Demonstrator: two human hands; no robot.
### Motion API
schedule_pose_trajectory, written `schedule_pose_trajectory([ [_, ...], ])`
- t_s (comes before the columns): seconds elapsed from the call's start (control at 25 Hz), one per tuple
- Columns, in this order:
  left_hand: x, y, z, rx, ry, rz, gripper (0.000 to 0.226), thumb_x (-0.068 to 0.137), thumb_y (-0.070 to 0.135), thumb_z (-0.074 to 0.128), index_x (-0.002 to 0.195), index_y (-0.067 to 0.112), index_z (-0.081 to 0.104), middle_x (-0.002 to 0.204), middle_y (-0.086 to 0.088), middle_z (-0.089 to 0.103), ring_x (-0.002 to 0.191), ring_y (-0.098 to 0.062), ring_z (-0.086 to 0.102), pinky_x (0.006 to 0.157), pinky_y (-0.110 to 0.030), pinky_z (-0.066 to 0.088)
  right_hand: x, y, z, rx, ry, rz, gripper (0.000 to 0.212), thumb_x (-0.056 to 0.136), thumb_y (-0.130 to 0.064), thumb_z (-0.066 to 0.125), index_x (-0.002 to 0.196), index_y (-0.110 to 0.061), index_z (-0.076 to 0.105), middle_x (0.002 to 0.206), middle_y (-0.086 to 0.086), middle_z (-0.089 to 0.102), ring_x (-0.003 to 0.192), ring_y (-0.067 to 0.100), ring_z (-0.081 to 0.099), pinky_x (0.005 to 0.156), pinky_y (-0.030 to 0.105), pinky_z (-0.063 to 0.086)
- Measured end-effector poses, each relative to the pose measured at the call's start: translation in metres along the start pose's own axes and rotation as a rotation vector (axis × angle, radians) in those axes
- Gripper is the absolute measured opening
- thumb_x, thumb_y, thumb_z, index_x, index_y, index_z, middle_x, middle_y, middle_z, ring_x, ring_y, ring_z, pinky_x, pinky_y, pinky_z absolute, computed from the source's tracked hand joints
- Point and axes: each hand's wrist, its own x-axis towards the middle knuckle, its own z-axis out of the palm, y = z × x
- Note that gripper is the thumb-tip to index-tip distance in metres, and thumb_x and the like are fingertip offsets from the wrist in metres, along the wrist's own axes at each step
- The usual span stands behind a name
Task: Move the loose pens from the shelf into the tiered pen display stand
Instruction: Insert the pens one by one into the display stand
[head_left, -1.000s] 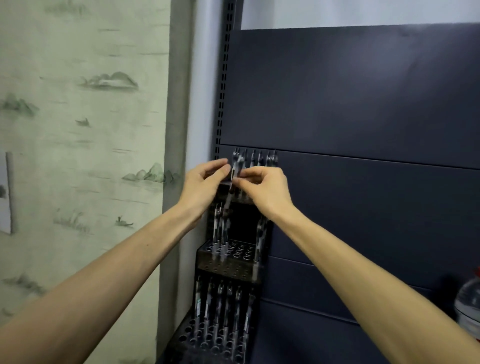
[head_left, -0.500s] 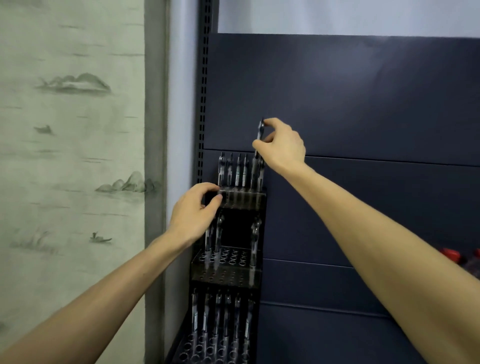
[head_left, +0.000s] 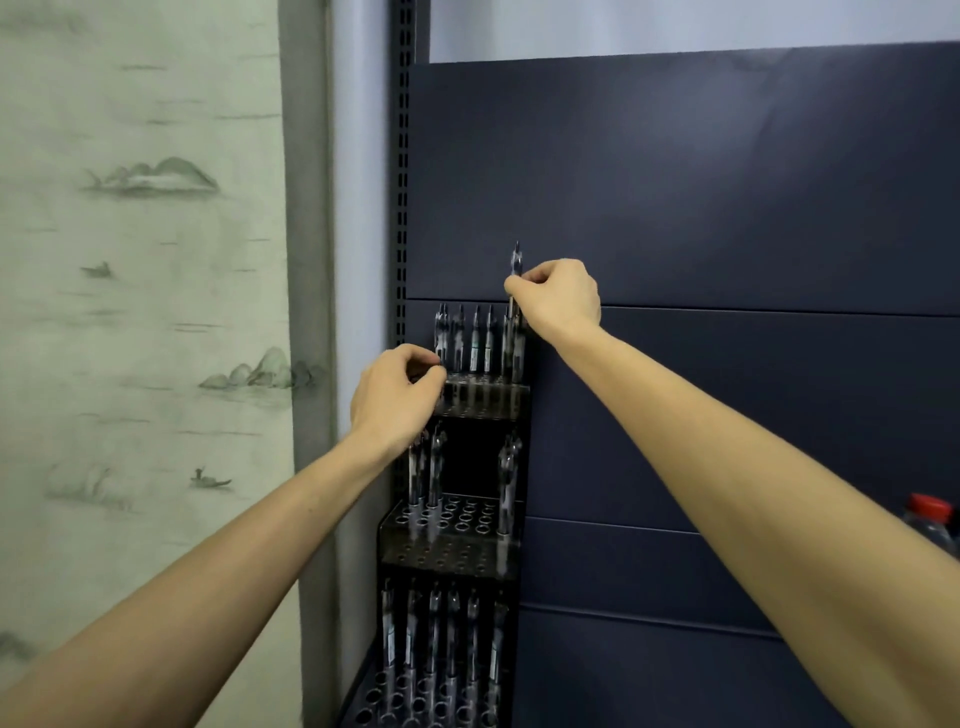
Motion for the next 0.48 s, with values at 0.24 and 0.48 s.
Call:
schedule_pose_trajectory([
  [0.24,0.000,-0.009,0.005,0.016,-0.002,0.003,0.016,0.094,0.026,0.062,0.105,0.030,0.072,0.104,0.011,0.071,0.092,-0.015,0.066,0.079,-0.031,0.049,0.007,0.001,-0.002,-0.026,-0.045,0.035,0.016,0.080,-0.028,0.070,0.074,-0.013,0.070,0.068,0.007,0.065,0.065,0.019,0.060,0.070,0.033,0.057],
  [0.48,0.001,-0.010,0.004,0.056,-0.002,0.017,0.016,0.093,0.027,0.063,0.105,0.031,0.072,0.105,0.012,0.071,0.093,-0.013,0.064,0.077,-0.029,0.043,0.011,0.006,0.004,-0.024,-0.120,0.048,0.025,0.083,-0.027,0.072,0.081,-0.003,0.075,0.074,0.008,0.069,0.071,0.018,0.060,0.075,0.035,0.059],
])
